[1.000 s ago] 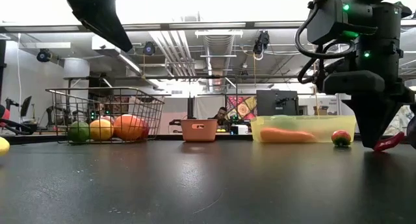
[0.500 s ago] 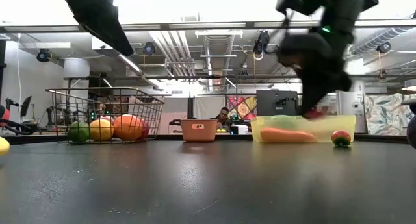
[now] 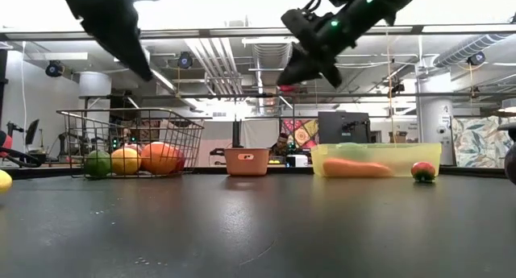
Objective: Sort produce into baskets
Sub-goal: Put the small red chili pepper into the orange bin
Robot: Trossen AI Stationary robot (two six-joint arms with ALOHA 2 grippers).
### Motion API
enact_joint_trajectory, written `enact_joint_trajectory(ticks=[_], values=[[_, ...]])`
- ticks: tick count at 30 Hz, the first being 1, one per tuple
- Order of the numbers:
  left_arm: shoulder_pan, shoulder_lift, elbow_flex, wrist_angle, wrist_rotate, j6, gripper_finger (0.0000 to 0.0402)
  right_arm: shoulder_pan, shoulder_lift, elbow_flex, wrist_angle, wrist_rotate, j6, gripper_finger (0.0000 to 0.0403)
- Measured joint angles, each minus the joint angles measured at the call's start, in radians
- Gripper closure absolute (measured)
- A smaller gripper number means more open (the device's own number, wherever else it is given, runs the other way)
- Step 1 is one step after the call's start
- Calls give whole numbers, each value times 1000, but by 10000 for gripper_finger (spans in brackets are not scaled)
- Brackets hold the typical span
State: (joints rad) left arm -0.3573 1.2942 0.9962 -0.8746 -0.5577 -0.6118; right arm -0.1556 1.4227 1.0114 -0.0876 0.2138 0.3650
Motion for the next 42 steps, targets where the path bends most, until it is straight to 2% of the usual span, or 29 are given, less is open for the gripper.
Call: enact_joint_trajectory(ticks=[7,15,24,30,42], values=[[-11,0,0,-84,106,-82,180,-139,51,-1,273,-4,-146,390],[-41,-1,0,-148,125,-140,180,-229,174,-1,466,-39,-139,390],[-61,-1,0,-163,125,-142,180,-251,330,135,454,-40,-138,390],[-72,-1,0,-175,123,-162,180,-252,431,253,358,-37,-139,390],[-108,-1,0,-183,123,-202,180,-260,471,296,323,-28,-40,390]])
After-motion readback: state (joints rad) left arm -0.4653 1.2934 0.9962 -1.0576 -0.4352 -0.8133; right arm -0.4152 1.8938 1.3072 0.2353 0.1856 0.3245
